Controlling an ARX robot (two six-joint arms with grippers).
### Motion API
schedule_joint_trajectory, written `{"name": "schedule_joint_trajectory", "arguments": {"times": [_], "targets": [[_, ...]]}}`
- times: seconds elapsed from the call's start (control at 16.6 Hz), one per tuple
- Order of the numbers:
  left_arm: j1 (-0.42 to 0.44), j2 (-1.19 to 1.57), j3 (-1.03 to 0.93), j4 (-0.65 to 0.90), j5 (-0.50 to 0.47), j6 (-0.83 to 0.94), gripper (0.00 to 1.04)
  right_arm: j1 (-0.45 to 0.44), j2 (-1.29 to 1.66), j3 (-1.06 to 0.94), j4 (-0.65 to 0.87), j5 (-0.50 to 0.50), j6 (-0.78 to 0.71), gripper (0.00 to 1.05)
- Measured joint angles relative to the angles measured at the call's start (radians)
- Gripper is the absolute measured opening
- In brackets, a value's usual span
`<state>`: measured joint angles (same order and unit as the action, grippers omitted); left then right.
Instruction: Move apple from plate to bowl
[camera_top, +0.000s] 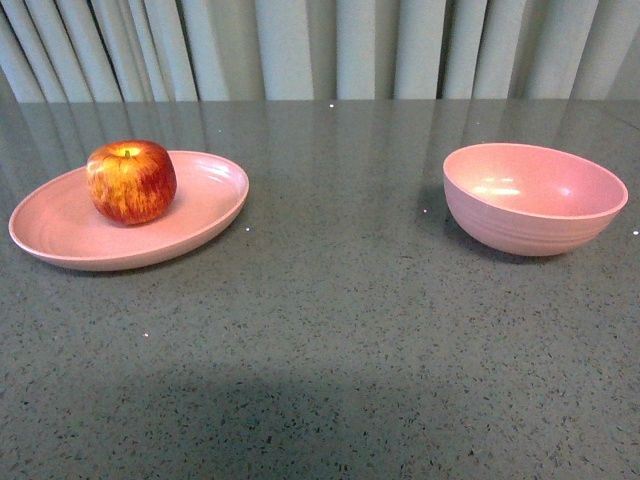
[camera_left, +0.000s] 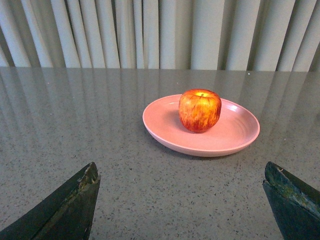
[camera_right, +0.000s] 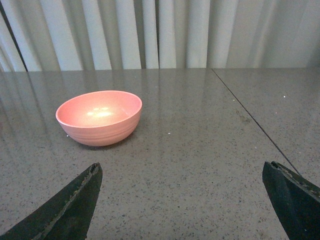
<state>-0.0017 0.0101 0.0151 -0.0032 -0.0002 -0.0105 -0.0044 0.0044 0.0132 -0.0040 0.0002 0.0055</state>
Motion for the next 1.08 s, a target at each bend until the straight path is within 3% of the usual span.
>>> {"name": "schedule_joint_trajectory", "arguments": {"times": [0.06,0.18,0.3,0.66,0.84,1.08], "targets": [[0.0,0.0,0.0,0.0,0.0,0.0,0.98,0.0,0.0,0.0,-0.001,0.0,0.0,0.98],[0.0,0.0,0.0,0.0,0.0,0.0,0.98,-0.011,0.077,0.048,-0.153,-0.032,0.079,0.98],[0.0,0.0,0.0,0.0,0.0,0.0,0.98,-0.034,0.142,0.064,-0.151,-0.05,0.138,0.98],[0.0,0.0,0.0,0.0,0.0,0.0,0.98,-0.091,0.427,0.2,0.132,-0.131,0.167,0.98],[0.0,0.0,0.0,0.0,0.0,0.0,0.98,-0.093,0.762,0.411,0.331,-0.156,0.131,0.98],[0.0,0.0,0.0,0.0,0.0,0.0,0.98,-0.021,1.132,0.69,0.269,-0.15,0.097,0.98]]}}
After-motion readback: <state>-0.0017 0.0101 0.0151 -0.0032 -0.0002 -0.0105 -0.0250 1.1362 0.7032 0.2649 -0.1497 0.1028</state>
